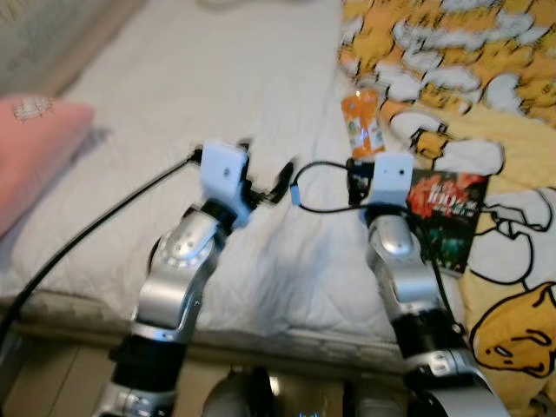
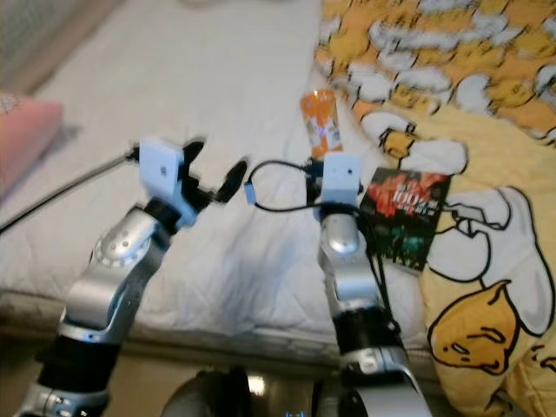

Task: Clean up the room

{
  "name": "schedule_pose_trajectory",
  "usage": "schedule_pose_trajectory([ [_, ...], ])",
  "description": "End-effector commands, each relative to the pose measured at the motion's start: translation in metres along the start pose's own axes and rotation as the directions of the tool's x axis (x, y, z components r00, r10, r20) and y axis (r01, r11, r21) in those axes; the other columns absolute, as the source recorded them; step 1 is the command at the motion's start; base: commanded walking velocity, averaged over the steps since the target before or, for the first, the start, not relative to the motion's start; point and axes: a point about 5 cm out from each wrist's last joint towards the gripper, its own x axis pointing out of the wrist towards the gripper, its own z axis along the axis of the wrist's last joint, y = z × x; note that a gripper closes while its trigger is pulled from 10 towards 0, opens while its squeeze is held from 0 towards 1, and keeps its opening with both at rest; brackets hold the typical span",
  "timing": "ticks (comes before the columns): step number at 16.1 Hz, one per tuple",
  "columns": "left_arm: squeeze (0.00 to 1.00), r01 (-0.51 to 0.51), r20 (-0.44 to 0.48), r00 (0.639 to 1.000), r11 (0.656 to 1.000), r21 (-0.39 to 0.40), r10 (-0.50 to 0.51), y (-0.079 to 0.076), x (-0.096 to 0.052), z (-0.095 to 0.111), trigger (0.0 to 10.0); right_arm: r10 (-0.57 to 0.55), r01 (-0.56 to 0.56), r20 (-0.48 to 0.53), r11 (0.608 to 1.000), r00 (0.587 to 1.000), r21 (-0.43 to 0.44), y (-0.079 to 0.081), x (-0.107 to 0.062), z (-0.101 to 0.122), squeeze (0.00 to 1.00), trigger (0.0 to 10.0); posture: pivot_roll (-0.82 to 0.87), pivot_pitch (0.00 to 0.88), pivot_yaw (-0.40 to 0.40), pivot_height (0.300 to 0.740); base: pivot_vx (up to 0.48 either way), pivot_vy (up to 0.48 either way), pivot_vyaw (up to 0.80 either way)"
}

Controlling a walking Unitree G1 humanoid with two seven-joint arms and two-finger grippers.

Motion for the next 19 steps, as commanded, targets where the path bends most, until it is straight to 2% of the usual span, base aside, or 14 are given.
schedule_pose_trajectory([
  [1, 0.0, 0.026, 0.005, 1.0, 1.0, -0.007, -0.026, -0.006, -0.001, 0.004, 10.0, -0.032, 0.033, 0.045, 0.999, 0.998, -0.008, -0.002, 0.001, 0.005, 0.0, 0.0, -0.15, 0.042, 0.13, 0.731, 0.0, 0.0, 0.0],
  [3, 0.0, -0.105, -0.024, 0.994, 0.994, 0.041, 0.106, 0.011, -0.01, -0.008, 10.0, -0.09, 0.111, 0.204, 0.989, 0.975, -0.095, -0.019, -0.009, 0.024, 0.0, 0.0, -0.15, 0.047, 0.124, 0.731, 0.0, 0.0, 0.0],
  [4, 0.0, -0.256, -0.043, 0.965, 0.966, 0.04, 0.258, 0.028, -0.015, -0.015, 10.0, -0.141, 0.189, 0.293, 0.972, 0.946, -0.14, -0.033, -0.02, 0.032, 0.0, 0.0, -0.15, 0.048, 0.119, 0.731, 0.0, 0.0, 0.0],
  [5, 0.0, -0.313, -0.042, 0.948, 0.948, 0.063, 0.316, 0.036, -0.017, -0.016, 10.0, -0.154, 0.213, 0.305, 0.962, 0.94, -0.17, -0.039, -0.027, 0.03, 0.0, 0.0, -0.15, 0.049, 0.116, 0.731, 0.0, 0.0, 0.0],
  [6, 0.0, -0.354, -0.032, 0.934, 0.933, 0.065, 0.356, 0.042, -0.019, -0.014, 10.0, -0.158, 0.228, 0.303, 0.951, 0.94, -0.209, -0.045, -0.035, 0.023, 0.0, 0.0, -0.15, 0.049, 0.114, 0.731, 0.0, 0.0, 0.0],
  [8, 0.0, -0.385, -0.038, 0.92, 0.919, 0.085, 0.389, 0.047, -0.021, -0.014, 10.0, -0.174, 0.232, 0.25, 0.946, 0.952, -0.226, -0.052, -0.043, 0.007, 0.0, 0.0, -0.15, 0.052, 0.107, 0.731, 0.0, 0.0, 0.0],
  [9, 0.0, -0.379, -0.079, 0.918, 0.919, 0.107, 0.388, 0.047, -0.024, -0.027, 10.0, -0.18, 0.226, 0.209, 0.949, 0.961, -0.22, -0.057, -0.053, -0.004, 0.0, 0.0, -0.15, 0.053, 0.108, 0.731, 0.0, 0.0, 0.0],
  [11, 0.0, -0.379, -0.153, 0.907, 0.918, 0.116, 0.393, 0.045, -0.035, -0.051, 10.0, -0.146, 0.174, 0.151, 0.966, 0.978, -0.193, -0.055, -0.065, -0.015, 0.0, 0.0, -0.16, 0.054, 0.111, 0.731, 0.0, 0.0, 0.0],
  [12, 0.0, -0.388, -0.203, 0.89, 0.912, 0.134, 0.409, 0.044, -0.047, -0.068, 10.0, -0.129, 0.139, 0.073, 0.98, 0.989, -0.145, -0.055, -0.072, -0.027, 0.0, 0.0, -0.16, 0.055, 0.112, 0.731, 0.0, 0.0, 0.0],
  [13, 0.0, -0.409, -0.263, 0.867, 0.906, 0.109, 0.423, 0.042, -0.063, -0.084, 10.0, -0.102, 0.112, 0.066, 0.979, 0.993, -0.168, -0.055, -0.077, -0.031, 0.0, 0.0, -0.17, 0.059, 0.115, 0.731, 0.0, 0.0, 0.0],
  [14, 0.0, -0.417, -0.295, 0.857, 0.905, 0.083, 0.422, 0.038, -0.072, -0.092, 10.0, -0.092, 0.104, 0.07, 0.975, 0.993, -0.197, -0.057, -0.08, -0.033, 0.0, 0.0, -0.17, 0.061, 0.114, 0.731, 0.0, 0.0, 0.0],
  [16, 0.0, -0.415, -0.299, 0.854, 0.904, 0.104, 0.427, 0.033, -0.075, -0.096, 10.0, -0.096, 0.101, 0.033, 0.975, 0.995, -0.197, -0.06, -0.08, -0.04, 0.0, 0.0, -0.17, 0.061, 0.113, 0.731, 0.0, -0.24, 0.0],
  [19, 0.0, -0.432, -0.263, 0.859, 0.897, 0.092, 0.44, 0.035, -0.066, -0.095, 10.0, -0.036, 0.039, 0.019, 0.978, 0.999, -0.205, -0.049, -0.073, -0.042, 0.0, 0.0, -0.18, 0.057, 0.107, 0.731, 0.0, -0.48, 0.0],
])
